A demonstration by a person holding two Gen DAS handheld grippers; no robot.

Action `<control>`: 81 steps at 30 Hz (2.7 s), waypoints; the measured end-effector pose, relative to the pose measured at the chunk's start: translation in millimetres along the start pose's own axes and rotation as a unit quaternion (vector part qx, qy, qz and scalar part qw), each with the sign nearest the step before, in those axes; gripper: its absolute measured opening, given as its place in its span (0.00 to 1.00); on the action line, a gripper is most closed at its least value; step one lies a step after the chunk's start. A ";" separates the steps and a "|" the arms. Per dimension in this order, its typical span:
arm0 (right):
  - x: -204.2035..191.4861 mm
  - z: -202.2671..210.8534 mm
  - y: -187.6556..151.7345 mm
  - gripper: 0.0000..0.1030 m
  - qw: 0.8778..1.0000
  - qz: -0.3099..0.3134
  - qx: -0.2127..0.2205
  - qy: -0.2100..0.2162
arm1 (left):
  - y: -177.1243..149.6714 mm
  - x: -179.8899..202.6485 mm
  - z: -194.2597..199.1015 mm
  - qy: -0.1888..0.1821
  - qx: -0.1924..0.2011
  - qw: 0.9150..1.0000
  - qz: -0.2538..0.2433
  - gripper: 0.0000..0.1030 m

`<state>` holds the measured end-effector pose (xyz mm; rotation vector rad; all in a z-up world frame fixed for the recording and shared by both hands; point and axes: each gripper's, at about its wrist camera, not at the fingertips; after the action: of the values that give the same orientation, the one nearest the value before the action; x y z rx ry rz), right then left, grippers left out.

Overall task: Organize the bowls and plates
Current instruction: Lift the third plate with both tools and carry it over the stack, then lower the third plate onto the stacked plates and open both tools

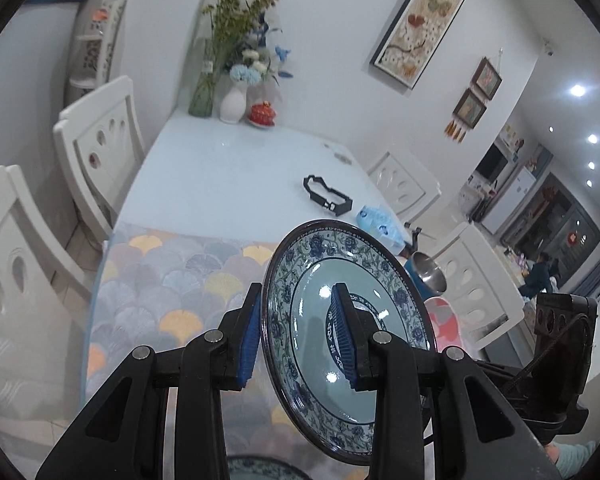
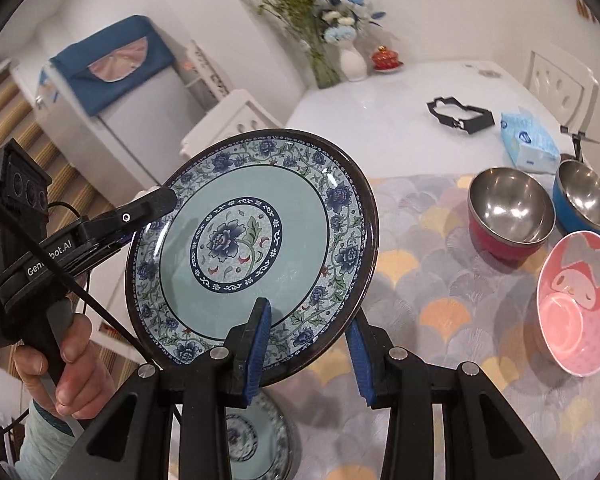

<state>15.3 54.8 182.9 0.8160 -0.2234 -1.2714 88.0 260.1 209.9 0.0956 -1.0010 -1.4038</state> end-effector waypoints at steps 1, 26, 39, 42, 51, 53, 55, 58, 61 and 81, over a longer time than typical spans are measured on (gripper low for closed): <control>-3.8 3.7 -1.6 0.36 1.000 0.003 0.002 0.001 | -2.8 0.2 6.7 0.001 0.005 1.000 0.000 0.29; -79.8 25.6 -72.0 0.36 0.995 0.080 -0.032 0.048 | -99.3 -24.8 91.5 0.089 0.033 0.995 0.013 0.29; -76.1 -22.8 -122.9 0.36 0.981 0.114 -0.143 0.066 | -173.2 -70.1 68.8 0.141 -0.057 0.986 0.061 0.28; -79.1 -32.7 -132.6 0.36 0.976 0.123 -0.164 0.071 | -187.5 -79.8 66.9 0.151 -0.070 0.983 0.074 0.28; -84.8 -58.7 -154.3 0.36 0.964 0.126 -0.219 0.088 | -209.4 -101.3 62.2 0.168 -0.095 0.975 0.107 0.28; -85.9 -61.3 -155.7 0.36 0.962 0.125 -0.224 0.089 | -209.7 -103.5 61.5 0.168 -0.095 0.975 0.113 0.28; -85.4 -64.4 -155.0 0.36 0.962 0.124 -0.226 0.089 | -209.5 -105.0 60.5 0.168 -0.094 0.975 0.116 0.28; -84.0 -69.1 -153.5 0.37 0.961 0.118 -0.232 0.088 | -207.8 -106.1 57.7 0.168 -0.094 0.974 0.115 0.28; -83.3 -73.2 -149.7 0.37 0.963 0.110 -0.233 0.084 | -204.8 -106.3 54.3 0.168 -0.094 0.975 0.113 0.28; -73.2 -67.0 -143.3 0.38 0.964 0.104 -0.232 0.080 | -199.3 -121.7 58.5 0.189 -0.094 0.969 0.125 0.30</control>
<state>-78.0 139.9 62.7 0.4721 0.1172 -0.9983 -82.7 344.6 62.8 0.0887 -0.5407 -1.1840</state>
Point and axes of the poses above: each gripper's, at about its wrist camera, not at the fingertips, and z roughly against the way its jaws point, x to its right, y to its top, and after that the axes turned 12 degrees about z, right-handed
